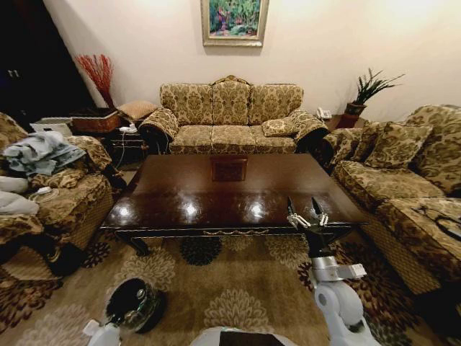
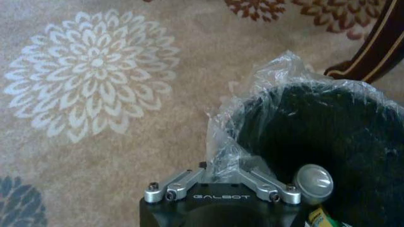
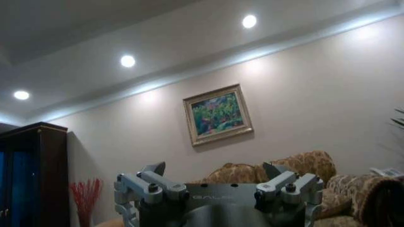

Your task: Move to the front of the table and place the trash on the table into the trash bin.

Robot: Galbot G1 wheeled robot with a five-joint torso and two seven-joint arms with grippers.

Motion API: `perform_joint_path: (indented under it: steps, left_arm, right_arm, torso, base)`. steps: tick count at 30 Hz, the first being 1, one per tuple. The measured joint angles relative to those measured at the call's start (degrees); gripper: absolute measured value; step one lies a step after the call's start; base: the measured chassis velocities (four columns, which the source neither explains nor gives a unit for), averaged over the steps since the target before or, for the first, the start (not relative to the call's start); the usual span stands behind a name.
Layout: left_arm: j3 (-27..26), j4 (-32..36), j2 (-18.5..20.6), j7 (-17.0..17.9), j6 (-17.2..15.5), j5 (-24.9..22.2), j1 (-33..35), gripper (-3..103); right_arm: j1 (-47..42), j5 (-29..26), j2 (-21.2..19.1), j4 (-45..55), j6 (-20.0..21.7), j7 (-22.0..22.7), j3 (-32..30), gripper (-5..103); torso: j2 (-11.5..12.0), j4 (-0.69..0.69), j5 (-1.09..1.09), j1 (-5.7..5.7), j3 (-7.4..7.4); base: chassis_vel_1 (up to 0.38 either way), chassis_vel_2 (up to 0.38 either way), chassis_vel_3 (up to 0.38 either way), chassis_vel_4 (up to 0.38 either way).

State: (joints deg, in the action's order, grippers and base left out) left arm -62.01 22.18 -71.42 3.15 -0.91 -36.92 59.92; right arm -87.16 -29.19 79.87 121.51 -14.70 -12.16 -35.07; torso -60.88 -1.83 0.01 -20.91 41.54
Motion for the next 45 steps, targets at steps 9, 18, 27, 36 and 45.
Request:
perform_joint_path:
  steps: [9,18,27,36,45]
  left_arm:
    - [0.04,0.84,-0.91,0.16,0.23,4.88,2.41,29]
    - [0.82,17.26,-2.98,0.58,-2.46,6.68,11.95,68]
    - [0.19,28.39,-4.22,-0.56,-12.08,12.50,19.27,98]
    - [-8.19,37.41,-3.58,0.34,-14.05,9.93,26.77,100]
    - [-10.63,45.21,-3.89,-1.42,-14.31,9.90,31.11,100]
  right_arm:
    - [1.14,-0.83,-0.12,-0.36,0.32,0.06,-0.28,100]
    - [1.56,-1.59,-0.13,-0.37,1.29,0.13,-0.59,100]
    - [2.30,-2.02,-0.39,0.58,3.05,0.48,-0.57,100]
    - [3.30,-3.04,-0.38,0.68,3.73,0.79,0.12,100]
    - [3.45,-2.98,-0.18,1.12,4.43,1.27,1.14,100]
  torso:
    - [0.00,0.00,0.00,0.00,-0.01]
    - [0.00,-0.01,0.05,0.00,-0.01]
    - [0.00,-0.01,-0.04,0.00,-0.01]
    - [0.00,-0.02,0.03,0.01,-0.01]
    - [0.00,-0.02,-0.01,0.01,-0.01]
  base:
    - [0.000,0.000,0.000,0.000]
    - [0.000,0.000,0.000,0.000]
    - [0.000,0.000,0.000,0.000]
    - [0.000,0.000,0.000,0.000]
    - [0.000,0.000,0.000,0.000]
